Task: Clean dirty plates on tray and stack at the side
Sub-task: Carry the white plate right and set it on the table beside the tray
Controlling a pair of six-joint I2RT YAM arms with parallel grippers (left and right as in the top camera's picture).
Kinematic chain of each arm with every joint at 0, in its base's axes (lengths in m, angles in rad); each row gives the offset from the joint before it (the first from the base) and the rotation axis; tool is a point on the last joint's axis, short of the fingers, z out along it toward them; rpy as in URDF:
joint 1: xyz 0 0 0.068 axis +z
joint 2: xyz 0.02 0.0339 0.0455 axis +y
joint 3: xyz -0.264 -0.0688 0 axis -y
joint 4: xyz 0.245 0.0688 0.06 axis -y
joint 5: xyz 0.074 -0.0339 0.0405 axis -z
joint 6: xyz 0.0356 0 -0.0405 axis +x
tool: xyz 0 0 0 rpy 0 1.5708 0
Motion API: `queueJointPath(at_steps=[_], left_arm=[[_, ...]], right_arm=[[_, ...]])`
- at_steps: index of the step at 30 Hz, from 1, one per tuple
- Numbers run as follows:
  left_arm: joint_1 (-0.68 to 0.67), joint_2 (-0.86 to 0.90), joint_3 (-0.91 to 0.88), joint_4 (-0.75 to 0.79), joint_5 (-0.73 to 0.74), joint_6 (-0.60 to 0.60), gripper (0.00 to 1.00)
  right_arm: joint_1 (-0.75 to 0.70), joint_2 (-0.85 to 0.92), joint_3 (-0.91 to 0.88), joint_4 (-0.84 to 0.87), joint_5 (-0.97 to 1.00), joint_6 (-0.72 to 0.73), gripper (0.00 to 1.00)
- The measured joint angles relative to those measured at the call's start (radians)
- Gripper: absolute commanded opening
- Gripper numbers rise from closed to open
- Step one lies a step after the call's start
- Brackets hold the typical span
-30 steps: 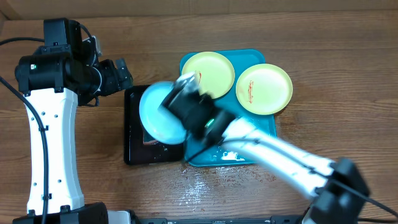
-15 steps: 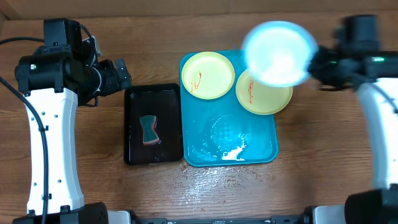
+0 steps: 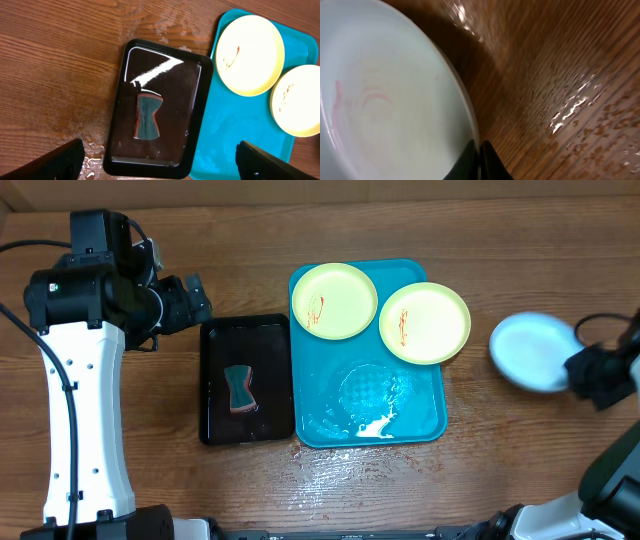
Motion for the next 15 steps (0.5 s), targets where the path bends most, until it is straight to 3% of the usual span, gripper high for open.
queueJointPath(at_steps=[5, 7, 8, 11, 15], left_arm=[[0.000, 0.000, 0.000, 0.000, 0.000, 0.000, 0.96], [0.000, 0.000, 0.000, -0.001, 0.000, 0.000, 0.96], [0.000, 0.000, 0.000, -0.001, 0.000, 0.000, 0.96], [0.000, 0.000, 0.000, -0.001, 0.000, 0.000, 0.97], [0.000, 0.000, 0.000, -0.001, 0.000, 0.001, 0.97]], right_arm=[[0.089, 0.000, -0.090, 0.051, 0.000, 0.005, 0.06], [0.140, 0.000, -0.093, 0.053, 0.004, 0.012, 0.22], [0.169, 0.000, -0.094, 0.053, 0.013, 0.014, 0.37], [0.234, 0.000, -0.094, 0.051, 0.022, 0.014, 0.62], [0.275, -0.006, -0.074, 0.010, 0.042, 0.006, 0.64]])
